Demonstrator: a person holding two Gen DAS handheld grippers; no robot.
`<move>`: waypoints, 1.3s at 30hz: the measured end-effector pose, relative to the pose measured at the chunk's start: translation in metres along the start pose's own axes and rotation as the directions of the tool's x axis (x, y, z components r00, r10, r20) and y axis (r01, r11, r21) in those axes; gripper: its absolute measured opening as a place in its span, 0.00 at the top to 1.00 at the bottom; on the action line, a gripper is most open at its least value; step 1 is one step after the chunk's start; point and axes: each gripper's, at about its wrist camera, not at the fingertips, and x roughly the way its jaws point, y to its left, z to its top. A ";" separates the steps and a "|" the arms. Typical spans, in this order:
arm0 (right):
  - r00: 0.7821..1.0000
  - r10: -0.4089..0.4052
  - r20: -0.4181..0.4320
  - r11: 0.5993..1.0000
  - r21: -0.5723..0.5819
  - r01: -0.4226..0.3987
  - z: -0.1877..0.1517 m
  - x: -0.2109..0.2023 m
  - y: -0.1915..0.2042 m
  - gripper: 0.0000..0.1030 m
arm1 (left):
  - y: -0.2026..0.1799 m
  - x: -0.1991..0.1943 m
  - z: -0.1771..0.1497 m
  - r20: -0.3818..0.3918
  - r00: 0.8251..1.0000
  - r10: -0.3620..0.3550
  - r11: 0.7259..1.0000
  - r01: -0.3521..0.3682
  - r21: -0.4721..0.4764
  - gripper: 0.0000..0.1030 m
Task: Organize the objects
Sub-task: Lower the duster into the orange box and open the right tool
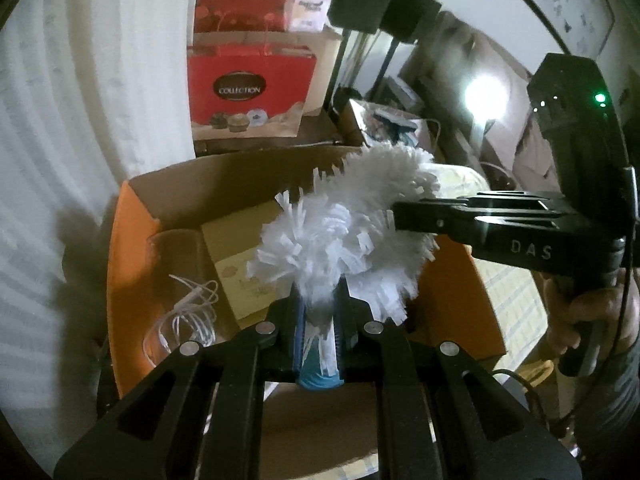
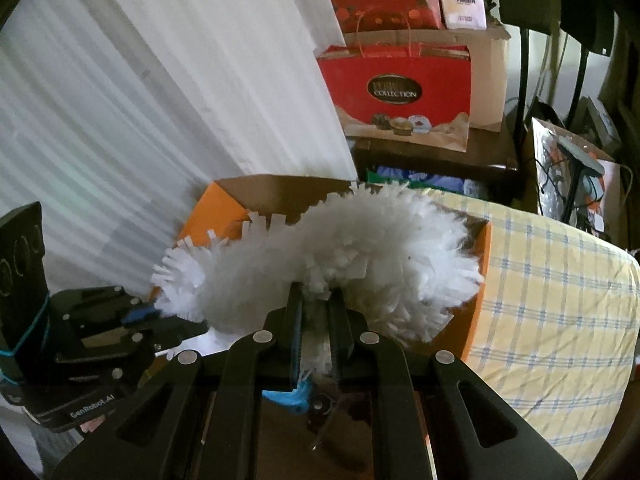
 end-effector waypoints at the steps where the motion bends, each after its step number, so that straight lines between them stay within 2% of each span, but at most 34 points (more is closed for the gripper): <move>1: 1.000 -0.002 -0.003 1.000 0.000 0.002 -0.001 0.002 -0.001 0.90 | 0.001 0.004 0.001 -0.010 1.000 0.004 1.000 -0.004 0.001 0.89; 5: 1.000 -0.017 -0.026 1.000 0.004 0.017 -0.003 0.012 -0.008 0.90 | 0.001 0.021 0.000 -0.045 0.999 0.008 1.000 -0.008 0.006 0.89; 10: 0.997 -0.063 -0.039 0.998 0.003 0.063 -0.002 0.023 -0.016 0.90 | -0.001 0.030 -0.002 -0.047 0.999 0.010 1.000 -0.009 0.016 0.89; 13: 0.997 -0.064 -0.052 0.998 -0.001 0.064 -0.004 0.028 -0.019 0.90 | 0.001 0.030 -0.001 -0.052 0.999 0.000 1.000 0.001 0.008 0.89; 16: 0.996 -0.066 -0.057 0.998 0.000 0.066 -0.005 0.034 -0.021 0.90 | 0.002 0.032 -0.003 -0.062 0.998 -0.008 1.000 0.008 0.004 0.84; 18: 0.996 -0.066 -0.064 0.998 0.006 0.066 -0.006 0.037 -0.024 0.85 | -0.001 0.032 -0.005 -0.062 0.998 -0.017 1.000 0.018 0.005 0.83; 22: 0.996 -0.061 -0.067 0.998 0.018 0.062 -0.008 0.037 -0.026 0.80 | -0.002 0.025 -0.006 -0.060 0.998 -0.030 1.000 0.029 -0.010 0.65; 23: 0.997 -0.054 -0.058 0.998 0.022 0.056 -0.008 0.033 -0.026 0.74 | -0.002 0.021 -0.006 -0.052 0.998 -0.030 0.999 0.029 -0.018 0.62; 24: 0.998 -0.049 -0.049 0.998 0.027 0.050 -0.008 0.029 -0.026 0.64 | -0.002 0.018 -0.005 -0.042 0.998 -0.037 0.999 0.036 -0.030 0.54; 25: 0.998 -0.045 -0.037 0.998 0.033 0.046 -0.007 0.024 -0.026 0.59 | -0.001 0.014 -0.005 -0.029 0.998 -0.049 0.998 0.048 -0.041 0.49; 27: 0.999 -0.052 -0.007 0.998 0.023 0.052 -0.005 0.010 -0.025 0.45 | 0.002 0.005 -0.004 -0.002 0.998 -0.069 0.996 0.068 -0.061 0.45; 30: 0.995 -0.089 0.035 0.996 -0.019 0.090 -0.004 -0.010 -0.019 0.39 | 0.005 -0.009 -0.002 0.029 0.997 -0.074 0.994 0.076 -0.075 0.42; 34: 0.995 -0.079 0.060 0.997 -0.021 0.080 -0.006 -0.031 -0.019 0.38 | 0.004 -0.024 -0.002 0.054 0.995 -0.085 0.993 0.088 -0.073 0.33; 37: 0.994 -0.078 0.081 0.996 -0.025 0.080 -0.010 -0.044 -0.020 0.33 | 0.004 -0.033 -0.004 0.069 0.995 -0.074 0.995 0.078 -0.067 0.22; 39: 0.993 -0.082 0.090 0.996 -0.026 0.084 -0.015 -0.050 -0.022 0.30 | 0.003 -0.037 -0.006 0.078 0.996 -0.046 0.996 0.052 -0.071 0.21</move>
